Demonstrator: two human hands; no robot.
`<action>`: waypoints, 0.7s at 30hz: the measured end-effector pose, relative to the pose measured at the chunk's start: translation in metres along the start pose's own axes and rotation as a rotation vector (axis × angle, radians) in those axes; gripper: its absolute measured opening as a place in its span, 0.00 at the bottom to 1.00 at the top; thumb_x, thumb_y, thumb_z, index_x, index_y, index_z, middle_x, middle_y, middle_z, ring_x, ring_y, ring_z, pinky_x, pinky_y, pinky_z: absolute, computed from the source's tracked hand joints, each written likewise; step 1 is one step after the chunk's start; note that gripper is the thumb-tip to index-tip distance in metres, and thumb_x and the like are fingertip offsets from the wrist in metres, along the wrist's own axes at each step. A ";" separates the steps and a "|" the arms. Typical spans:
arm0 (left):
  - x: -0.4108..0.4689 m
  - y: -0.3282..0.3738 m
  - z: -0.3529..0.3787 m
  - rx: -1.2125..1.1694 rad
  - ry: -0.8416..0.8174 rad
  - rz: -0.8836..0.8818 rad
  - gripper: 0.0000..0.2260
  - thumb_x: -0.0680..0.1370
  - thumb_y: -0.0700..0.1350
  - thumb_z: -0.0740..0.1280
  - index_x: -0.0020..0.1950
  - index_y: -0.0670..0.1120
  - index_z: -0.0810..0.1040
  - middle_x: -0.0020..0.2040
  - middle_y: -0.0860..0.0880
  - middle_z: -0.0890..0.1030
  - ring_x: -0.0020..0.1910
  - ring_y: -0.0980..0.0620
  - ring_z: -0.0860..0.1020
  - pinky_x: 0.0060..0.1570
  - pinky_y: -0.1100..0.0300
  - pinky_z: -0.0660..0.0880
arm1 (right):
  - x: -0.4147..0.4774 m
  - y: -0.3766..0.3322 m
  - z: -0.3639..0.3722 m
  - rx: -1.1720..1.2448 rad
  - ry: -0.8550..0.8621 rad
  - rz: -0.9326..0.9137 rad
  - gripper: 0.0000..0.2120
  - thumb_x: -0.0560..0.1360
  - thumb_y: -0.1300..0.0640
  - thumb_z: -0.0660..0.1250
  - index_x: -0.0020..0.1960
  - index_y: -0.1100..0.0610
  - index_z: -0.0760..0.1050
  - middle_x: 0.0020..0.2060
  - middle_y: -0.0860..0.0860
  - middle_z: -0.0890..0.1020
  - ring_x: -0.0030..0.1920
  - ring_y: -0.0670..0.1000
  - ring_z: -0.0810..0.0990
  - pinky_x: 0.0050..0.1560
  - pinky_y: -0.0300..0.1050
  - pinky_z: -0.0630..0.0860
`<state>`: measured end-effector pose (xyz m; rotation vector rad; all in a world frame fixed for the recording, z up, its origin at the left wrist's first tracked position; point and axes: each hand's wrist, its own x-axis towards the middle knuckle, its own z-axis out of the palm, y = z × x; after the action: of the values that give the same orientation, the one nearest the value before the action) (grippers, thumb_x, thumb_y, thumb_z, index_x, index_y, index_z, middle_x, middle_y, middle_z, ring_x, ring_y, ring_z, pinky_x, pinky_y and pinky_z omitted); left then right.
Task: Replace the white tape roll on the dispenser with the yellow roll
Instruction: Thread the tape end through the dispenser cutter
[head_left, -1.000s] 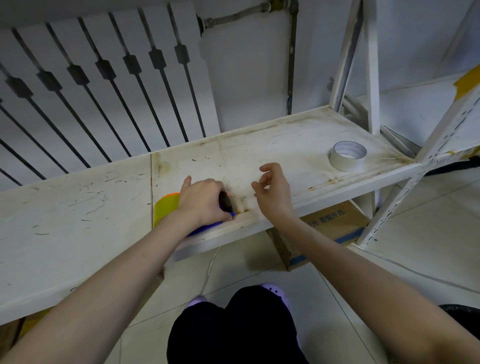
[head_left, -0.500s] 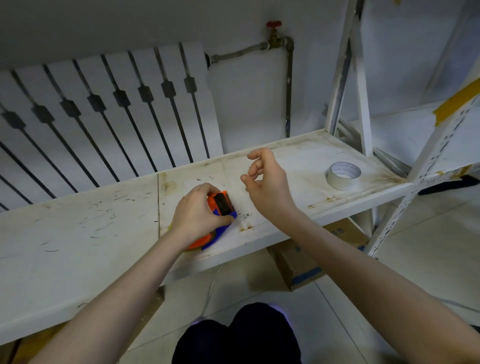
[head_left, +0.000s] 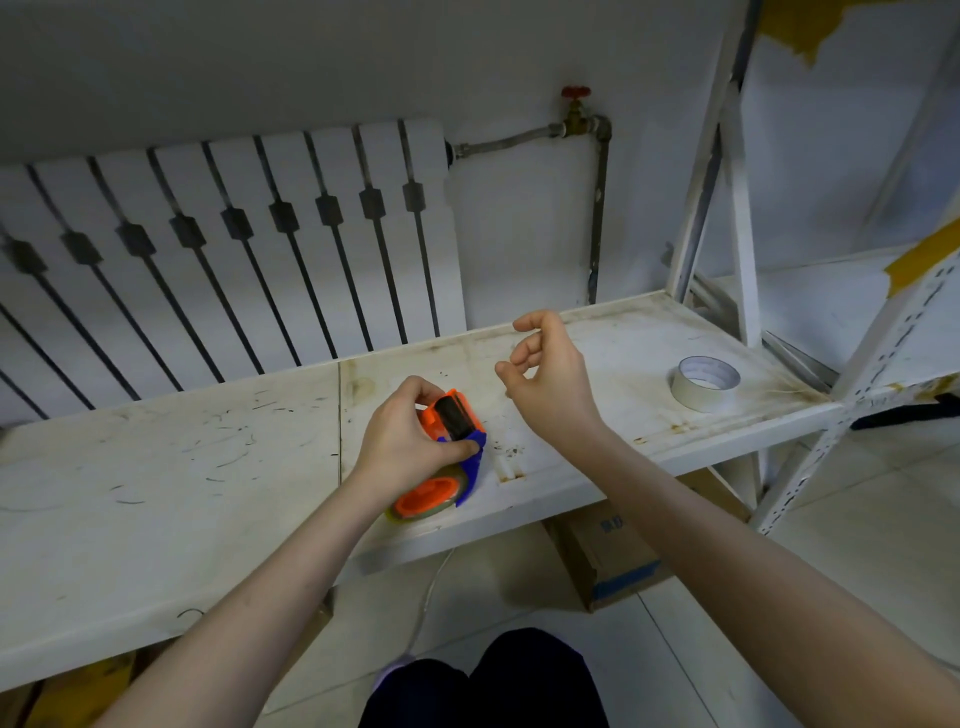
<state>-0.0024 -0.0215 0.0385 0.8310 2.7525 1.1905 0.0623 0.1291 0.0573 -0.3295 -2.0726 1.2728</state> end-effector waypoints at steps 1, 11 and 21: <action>0.000 -0.001 -0.001 -0.010 0.005 -0.002 0.26 0.61 0.51 0.79 0.52 0.52 0.70 0.49 0.56 0.73 0.49 0.53 0.72 0.46 0.57 0.74 | 0.001 0.002 0.001 0.004 -0.002 0.018 0.18 0.72 0.65 0.68 0.57 0.53 0.67 0.35 0.47 0.73 0.39 0.46 0.75 0.45 0.49 0.81; 0.000 -0.004 -0.003 -0.079 0.010 -0.028 0.27 0.62 0.51 0.79 0.55 0.52 0.71 0.52 0.57 0.73 0.52 0.53 0.72 0.46 0.58 0.73 | 0.001 0.019 0.010 0.081 -0.017 0.228 0.19 0.72 0.64 0.69 0.61 0.57 0.67 0.37 0.50 0.76 0.35 0.47 0.79 0.38 0.39 0.81; -0.003 -0.010 -0.006 -0.176 0.028 -0.030 0.26 0.61 0.49 0.80 0.54 0.52 0.72 0.51 0.56 0.76 0.52 0.53 0.74 0.48 0.59 0.74 | -0.010 0.034 0.032 0.253 -0.037 0.407 0.19 0.73 0.63 0.69 0.61 0.58 0.67 0.36 0.50 0.77 0.36 0.47 0.79 0.52 0.48 0.81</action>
<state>-0.0061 -0.0325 0.0355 0.7582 2.6221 1.4242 0.0447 0.1187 0.0139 -0.6378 -1.9036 1.7714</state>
